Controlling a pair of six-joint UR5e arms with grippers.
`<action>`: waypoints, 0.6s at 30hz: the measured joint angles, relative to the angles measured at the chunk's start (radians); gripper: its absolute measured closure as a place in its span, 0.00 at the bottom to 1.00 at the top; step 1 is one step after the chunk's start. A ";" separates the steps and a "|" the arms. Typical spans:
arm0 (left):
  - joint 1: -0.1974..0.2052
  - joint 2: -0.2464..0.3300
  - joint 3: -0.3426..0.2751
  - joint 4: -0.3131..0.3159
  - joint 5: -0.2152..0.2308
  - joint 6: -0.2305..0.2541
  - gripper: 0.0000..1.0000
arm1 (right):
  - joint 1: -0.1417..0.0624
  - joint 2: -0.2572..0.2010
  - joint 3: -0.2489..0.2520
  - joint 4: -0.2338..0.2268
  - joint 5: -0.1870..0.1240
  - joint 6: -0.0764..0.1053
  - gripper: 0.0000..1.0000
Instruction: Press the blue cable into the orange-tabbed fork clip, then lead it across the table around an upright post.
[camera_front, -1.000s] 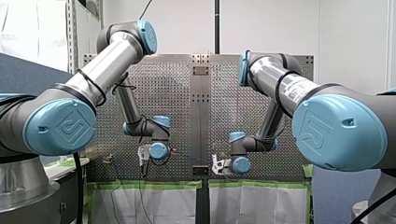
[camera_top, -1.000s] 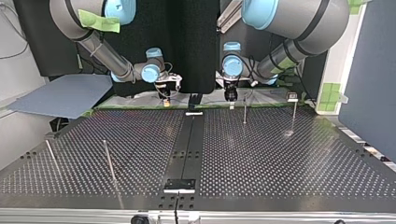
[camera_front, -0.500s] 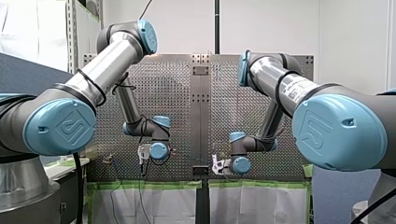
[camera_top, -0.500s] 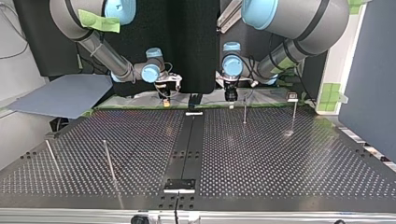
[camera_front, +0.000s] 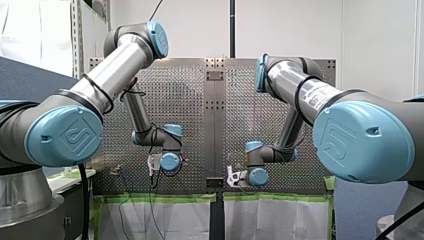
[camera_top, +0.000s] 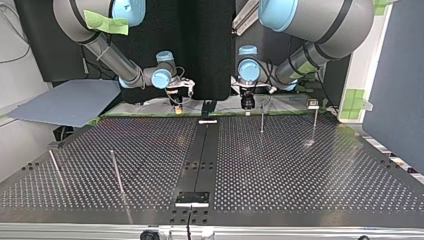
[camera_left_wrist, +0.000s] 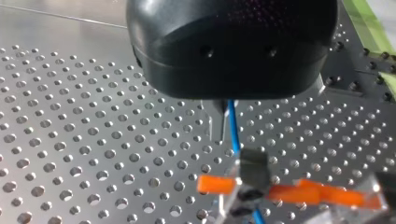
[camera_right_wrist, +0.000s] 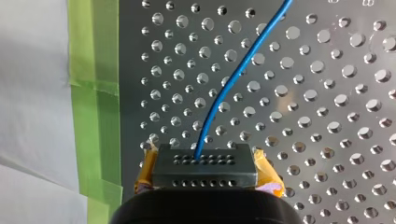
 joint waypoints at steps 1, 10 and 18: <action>0.000 0.000 0.000 -0.001 0.000 0.000 1.00 | 0.000 0.000 -0.001 0.006 0.000 -0.001 1.00; 0.000 0.000 0.000 -0.008 0.000 0.002 1.00 | -0.006 -0.048 -0.010 0.085 0.022 -0.047 1.00; 0.000 0.000 0.000 -0.010 0.001 -0.001 1.00 | -0.003 -0.114 -0.011 0.152 0.030 -0.039 1.00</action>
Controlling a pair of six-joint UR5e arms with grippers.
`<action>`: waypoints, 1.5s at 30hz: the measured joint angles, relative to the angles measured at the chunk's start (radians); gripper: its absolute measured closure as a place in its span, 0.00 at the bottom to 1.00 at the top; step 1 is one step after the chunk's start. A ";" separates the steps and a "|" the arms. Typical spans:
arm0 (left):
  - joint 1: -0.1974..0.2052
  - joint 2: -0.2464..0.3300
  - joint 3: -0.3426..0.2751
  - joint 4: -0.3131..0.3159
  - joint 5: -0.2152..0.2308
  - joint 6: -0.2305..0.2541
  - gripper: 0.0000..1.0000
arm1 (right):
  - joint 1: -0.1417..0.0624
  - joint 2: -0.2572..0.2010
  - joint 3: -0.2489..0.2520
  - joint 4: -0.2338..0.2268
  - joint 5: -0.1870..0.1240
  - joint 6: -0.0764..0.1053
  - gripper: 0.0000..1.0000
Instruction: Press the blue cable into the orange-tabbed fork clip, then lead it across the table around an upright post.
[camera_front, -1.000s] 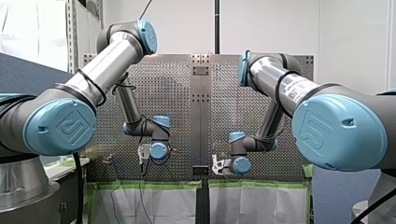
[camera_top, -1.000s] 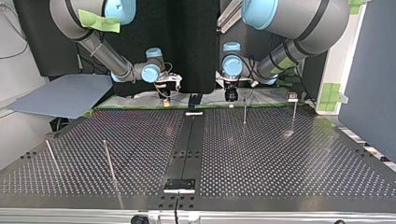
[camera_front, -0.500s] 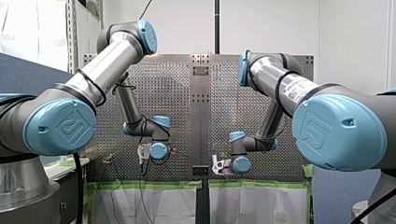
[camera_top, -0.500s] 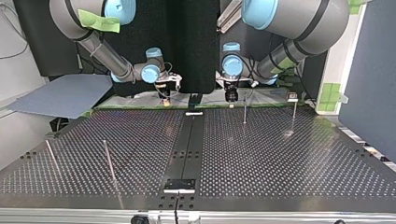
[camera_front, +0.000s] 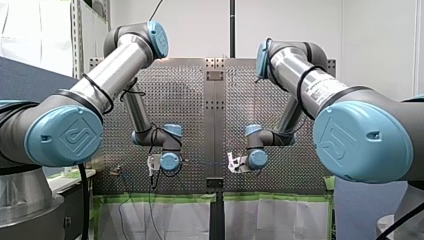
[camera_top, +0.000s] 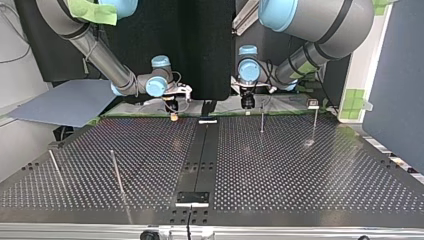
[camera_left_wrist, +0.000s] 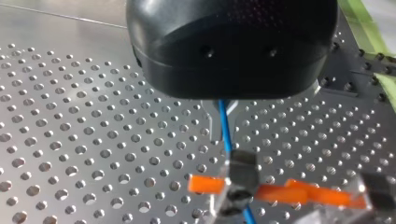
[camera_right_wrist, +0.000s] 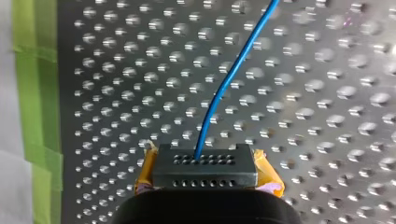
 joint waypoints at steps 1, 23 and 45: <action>0.000 0.000 0.000 0.000 0.000 0.000 1.00 | 0.002 -0.010 0.000 0.011 0.001 0.008 1.00; 0.000 0.000 0.000 -0.007 0.000 0.001 1.00 | 0.020 -0.208 -0.094 0.142 0.030 0.055 1.00; -0.031 0.062 0.000 -0.085 0.006 0.001 1.00 | 0.052 -0.405 -0.139 0.258 0.069 0.040 1.00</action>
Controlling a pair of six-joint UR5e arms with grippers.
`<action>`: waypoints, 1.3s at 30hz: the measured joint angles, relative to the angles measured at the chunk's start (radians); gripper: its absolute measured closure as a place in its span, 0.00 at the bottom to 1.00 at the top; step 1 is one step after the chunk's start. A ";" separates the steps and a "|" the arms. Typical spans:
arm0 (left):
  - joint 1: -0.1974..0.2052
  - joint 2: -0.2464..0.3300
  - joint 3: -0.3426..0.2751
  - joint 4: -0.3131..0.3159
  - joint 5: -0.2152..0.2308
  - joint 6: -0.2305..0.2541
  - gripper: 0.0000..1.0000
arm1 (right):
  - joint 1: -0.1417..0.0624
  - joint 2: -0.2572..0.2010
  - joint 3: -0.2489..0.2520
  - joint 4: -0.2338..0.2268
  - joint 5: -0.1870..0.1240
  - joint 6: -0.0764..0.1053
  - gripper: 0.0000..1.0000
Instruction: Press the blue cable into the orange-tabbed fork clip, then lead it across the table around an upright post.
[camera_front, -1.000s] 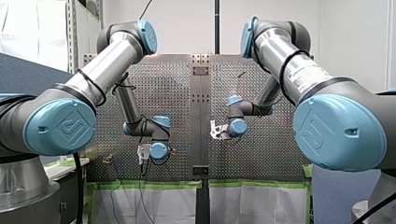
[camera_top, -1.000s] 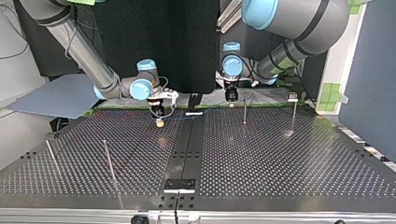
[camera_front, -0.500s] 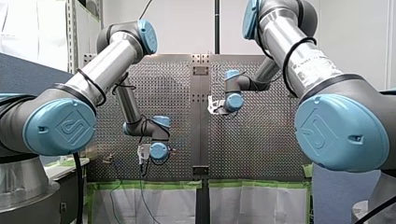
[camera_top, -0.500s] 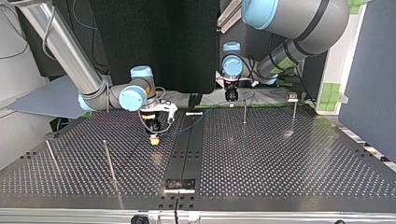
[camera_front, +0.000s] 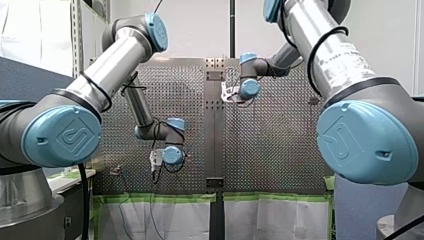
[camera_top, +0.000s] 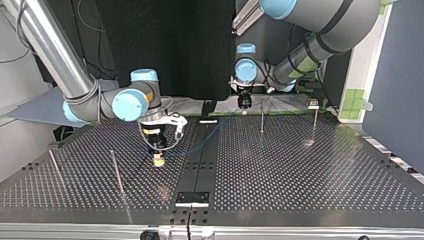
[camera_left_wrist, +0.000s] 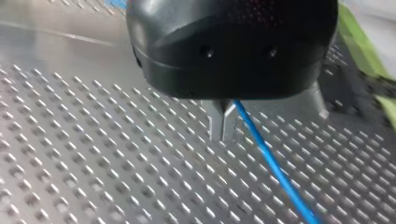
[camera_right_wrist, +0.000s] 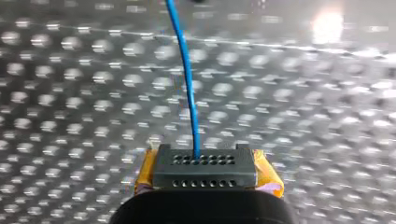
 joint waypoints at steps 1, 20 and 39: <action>-0.002 0.008 0.000 0.000 0.007 -0.007 1.00 | 0.001 -0.010 0.000 0.000 0.000 0.000 1.00; -0.014 0.150 0.000 0.007 0.075 -0.099 1.00 | 0.010 -0.175 0.000 0.008 -0.001 -0.012 1.00; -0.032 0.240 0.012 -0.003 0.153 -0.200 1.00 | -0.006 -0.197 0.000 0.019 -0.001 -0.015 1.00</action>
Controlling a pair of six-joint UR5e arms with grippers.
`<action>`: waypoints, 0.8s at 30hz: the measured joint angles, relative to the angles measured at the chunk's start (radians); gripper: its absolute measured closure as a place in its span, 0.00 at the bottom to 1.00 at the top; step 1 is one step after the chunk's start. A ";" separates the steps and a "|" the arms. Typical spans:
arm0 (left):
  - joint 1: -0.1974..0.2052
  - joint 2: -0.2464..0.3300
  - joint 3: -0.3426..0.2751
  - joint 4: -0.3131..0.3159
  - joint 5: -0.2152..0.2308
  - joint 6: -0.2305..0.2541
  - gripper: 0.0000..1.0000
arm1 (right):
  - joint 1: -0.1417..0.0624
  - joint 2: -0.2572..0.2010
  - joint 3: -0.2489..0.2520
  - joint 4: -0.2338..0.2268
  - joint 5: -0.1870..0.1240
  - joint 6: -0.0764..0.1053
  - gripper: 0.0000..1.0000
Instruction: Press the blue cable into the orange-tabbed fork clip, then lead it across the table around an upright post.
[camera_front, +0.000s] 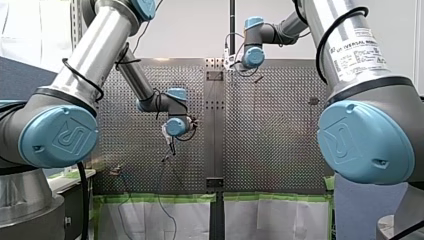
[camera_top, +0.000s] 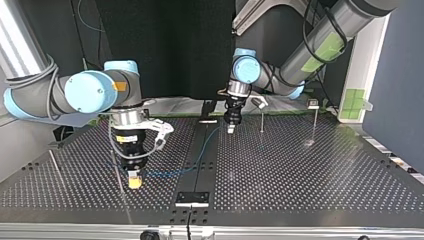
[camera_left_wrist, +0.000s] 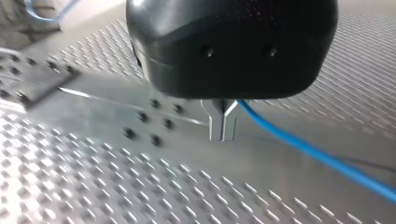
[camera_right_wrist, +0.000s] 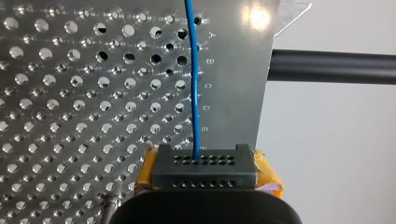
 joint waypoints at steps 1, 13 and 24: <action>-0.002 0.006 0.006 -0.005 0.006 -0.008 1.00 | -0.002 0.000 0.000 0.001 0.000 0.000 1.00; -0.025 0.021 0.108 -0.099 0.019 -0.114 1.00 | -0.026 -0.006 0.000 0.009 0.000 0.000 1.00; -0.054 0.022 0.204 -0.161 0.016 -0.195 1.00 | -0.047 -0.015 0.000 0.021 0.000 -0.009 1.00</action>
